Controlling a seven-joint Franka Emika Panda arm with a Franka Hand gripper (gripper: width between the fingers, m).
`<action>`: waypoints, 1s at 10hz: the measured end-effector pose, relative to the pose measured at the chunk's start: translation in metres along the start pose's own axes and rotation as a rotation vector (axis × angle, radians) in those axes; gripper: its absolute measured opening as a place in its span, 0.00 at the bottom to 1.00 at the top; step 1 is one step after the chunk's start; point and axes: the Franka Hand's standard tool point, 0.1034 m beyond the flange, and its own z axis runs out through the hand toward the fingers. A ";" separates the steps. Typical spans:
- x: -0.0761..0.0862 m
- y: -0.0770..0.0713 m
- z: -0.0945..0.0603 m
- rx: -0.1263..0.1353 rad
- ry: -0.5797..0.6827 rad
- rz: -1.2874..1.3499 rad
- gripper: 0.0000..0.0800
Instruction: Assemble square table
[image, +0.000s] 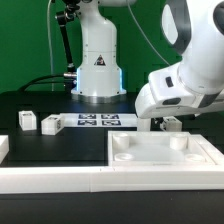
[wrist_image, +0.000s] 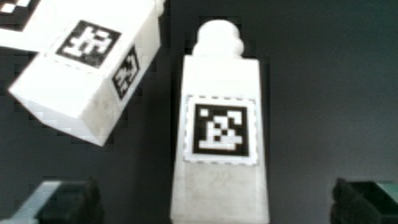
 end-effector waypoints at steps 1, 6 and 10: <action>-0.002 0.001 0.005 0.001 -0.090 -0.001 0.81; 0.008 0.002 0.023 0.003 -0.119 0.019 0.81; 0.011 0.001 0.023 0.001 -0.110 0.078 0.49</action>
Offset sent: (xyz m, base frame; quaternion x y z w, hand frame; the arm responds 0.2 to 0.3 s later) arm -0.0072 -0.0102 -0.0140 -0.0331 -0.0101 0.0395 0.9986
